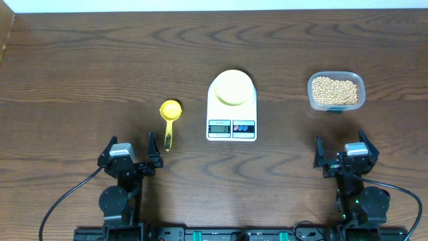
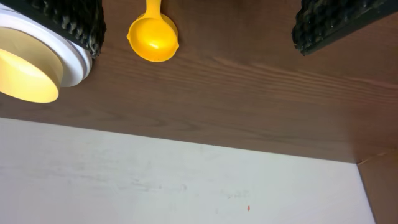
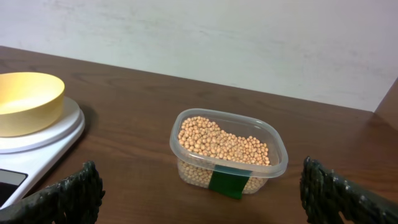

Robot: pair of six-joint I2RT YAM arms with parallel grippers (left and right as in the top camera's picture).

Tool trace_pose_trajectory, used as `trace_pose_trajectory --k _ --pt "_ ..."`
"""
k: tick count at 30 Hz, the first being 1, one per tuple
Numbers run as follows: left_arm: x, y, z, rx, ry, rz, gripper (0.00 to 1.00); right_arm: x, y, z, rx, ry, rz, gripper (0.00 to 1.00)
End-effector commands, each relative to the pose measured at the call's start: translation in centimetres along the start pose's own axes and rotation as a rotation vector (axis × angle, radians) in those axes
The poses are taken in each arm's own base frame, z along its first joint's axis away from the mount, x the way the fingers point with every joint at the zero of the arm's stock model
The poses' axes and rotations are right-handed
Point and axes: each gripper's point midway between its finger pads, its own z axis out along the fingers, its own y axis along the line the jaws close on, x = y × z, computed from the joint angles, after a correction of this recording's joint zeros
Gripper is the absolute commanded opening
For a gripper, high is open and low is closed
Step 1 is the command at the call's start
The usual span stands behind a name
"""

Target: Scoop item into bowl and weigh 50g on scale

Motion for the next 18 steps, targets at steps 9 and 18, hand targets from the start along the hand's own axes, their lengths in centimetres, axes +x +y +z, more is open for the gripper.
trace_pose_trajectory --k 9,18 --pt "1.42 -0.27 0.01 0.017 0.051 -0.011 0.98 0.02 0.29 -0.01 -0.012 -0.002 0.013 0.99" --pt "1.43 -0.26 0.01 0.016 0.051 -0.011 0.98 0.02 0.29 -0.01 -0.012 -0.002 0.013 0.99"
